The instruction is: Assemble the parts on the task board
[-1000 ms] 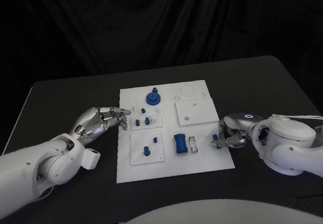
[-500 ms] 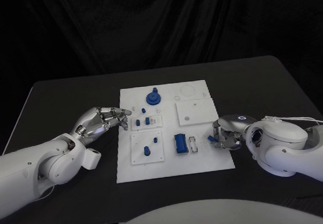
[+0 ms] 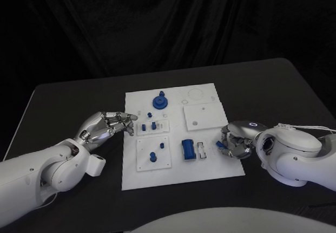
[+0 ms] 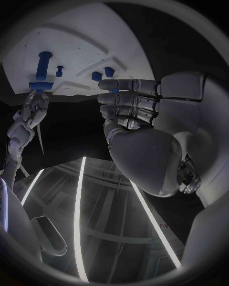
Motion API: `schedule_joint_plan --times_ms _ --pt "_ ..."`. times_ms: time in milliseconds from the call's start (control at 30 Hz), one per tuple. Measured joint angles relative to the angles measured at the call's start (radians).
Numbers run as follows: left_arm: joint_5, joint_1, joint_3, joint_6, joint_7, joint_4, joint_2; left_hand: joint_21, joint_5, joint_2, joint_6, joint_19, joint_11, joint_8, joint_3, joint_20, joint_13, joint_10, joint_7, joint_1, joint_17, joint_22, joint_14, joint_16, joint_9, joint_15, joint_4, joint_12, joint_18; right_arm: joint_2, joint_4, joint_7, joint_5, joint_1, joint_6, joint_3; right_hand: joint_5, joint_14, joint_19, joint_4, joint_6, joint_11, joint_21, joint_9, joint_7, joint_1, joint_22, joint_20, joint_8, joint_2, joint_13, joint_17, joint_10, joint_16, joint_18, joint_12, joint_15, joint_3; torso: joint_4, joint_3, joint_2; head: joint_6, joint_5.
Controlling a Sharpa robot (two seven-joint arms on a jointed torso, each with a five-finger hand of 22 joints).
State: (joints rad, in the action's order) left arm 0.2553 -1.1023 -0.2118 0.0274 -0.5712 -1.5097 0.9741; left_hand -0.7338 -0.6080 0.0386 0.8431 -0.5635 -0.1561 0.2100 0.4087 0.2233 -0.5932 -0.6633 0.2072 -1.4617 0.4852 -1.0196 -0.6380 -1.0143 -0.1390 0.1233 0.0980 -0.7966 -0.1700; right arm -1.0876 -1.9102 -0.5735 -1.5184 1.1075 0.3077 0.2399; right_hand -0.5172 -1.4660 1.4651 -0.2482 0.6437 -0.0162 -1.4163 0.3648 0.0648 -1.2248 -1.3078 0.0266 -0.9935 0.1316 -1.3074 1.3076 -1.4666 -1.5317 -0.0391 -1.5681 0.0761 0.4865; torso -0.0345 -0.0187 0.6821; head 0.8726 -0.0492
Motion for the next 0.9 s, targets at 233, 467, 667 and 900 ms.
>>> schedule_joint_plan --times_ms 233,467,667,900 --pt "0.000 0.001 0.000 -0.001 0.001 0.000 0.000 0.000 0.000 0.000 0.000 0.000 0.000 0.003 0.000 0.000 0.001 0.000 0.000 0.000 -0.001 0.000 0.000 0.000 0.000 0.000 0.000 0.000 0.000 0.003 -0.002 0.077 0.249 -0.002 0.063 0.003 -0.071 -0.001 0.000 0.040 0.001 0.000 0.013 0.005 -0.001 0.072 0.000 0.000 0.008 -0.002 0.000 0.000 0.000 0.006 0.000 0.000 0.001 0.059 0.0003 0.0002 0.000 0.000 0.003" --pt "0.000 0.001 0.000 -0.001 0.002 -0.001 0.000 0.000 0.000 0.000 0.000 0.000 0.000 0.004 0.000 0.000 0.001 0.000 0.000 0.000 -0.001 0.000 0.000 0.000 0.000 0.000 0.000 0.000 0.000 0.023 0.006 0.154 0.493 -0.004 0.101 0.007 -0.114 0.000 0.000 0.068 0.002 0.000 0.017 0.004 -0.002 0.123 0.000 0.000 0.021 -0.021 0.000 0.000 0.000 0.010 0.000 0.000 0.007 0.078 0.0007 0.0005 0.000 0.000 0.004" --pt "0.000 0.001 0.000 -0.002 0.003 -0.002 0.000 0.000 0.000 0.000 0.000 0.000 0.000 0.004 0.000 0.000 0.001 0.000 0.000 0.000 -0.001 0.000 0.000 0.000 0.000 0.000 0.000 0.000 0.000 0.049 0.027 0.191 0.633 -0.004 0.112 0.007 -0.163 0.000 0.000 0.056 0.002 0.000 0.017 0.010 -0.002 0.150 0.000 0.000 0.030 -0.033 0.000 0.000 0.000 0.014 0.000 0.000 0.007 0.042 0.0003 0.0003 0.000 0.000 0.004" --pt "0.000 0.001 0.000 -0.002 0.003 -0.002 0.000 0.000 0.000 0.000 0.000 0.000 0.000 0.004 0.000 0.000 0.001 0.000 0.000 0.000 -0.001 0.000 0.000 0.000 0.000 0.000 0.000 0.000 0.000 0.071 0.049 0.219 0.699 -0.004 0.114 0.006 -0.182 0.000 0.000 0.046 0.011 0.000 0.022 0.011 -0.011 0.158 0.000 0.000 0.037 -0.041 0.000 0.000 0.000 0.014 0.000 0.000 0.007 -0.020 -0.0009 -0.0002 0.000 0.000 0.003"
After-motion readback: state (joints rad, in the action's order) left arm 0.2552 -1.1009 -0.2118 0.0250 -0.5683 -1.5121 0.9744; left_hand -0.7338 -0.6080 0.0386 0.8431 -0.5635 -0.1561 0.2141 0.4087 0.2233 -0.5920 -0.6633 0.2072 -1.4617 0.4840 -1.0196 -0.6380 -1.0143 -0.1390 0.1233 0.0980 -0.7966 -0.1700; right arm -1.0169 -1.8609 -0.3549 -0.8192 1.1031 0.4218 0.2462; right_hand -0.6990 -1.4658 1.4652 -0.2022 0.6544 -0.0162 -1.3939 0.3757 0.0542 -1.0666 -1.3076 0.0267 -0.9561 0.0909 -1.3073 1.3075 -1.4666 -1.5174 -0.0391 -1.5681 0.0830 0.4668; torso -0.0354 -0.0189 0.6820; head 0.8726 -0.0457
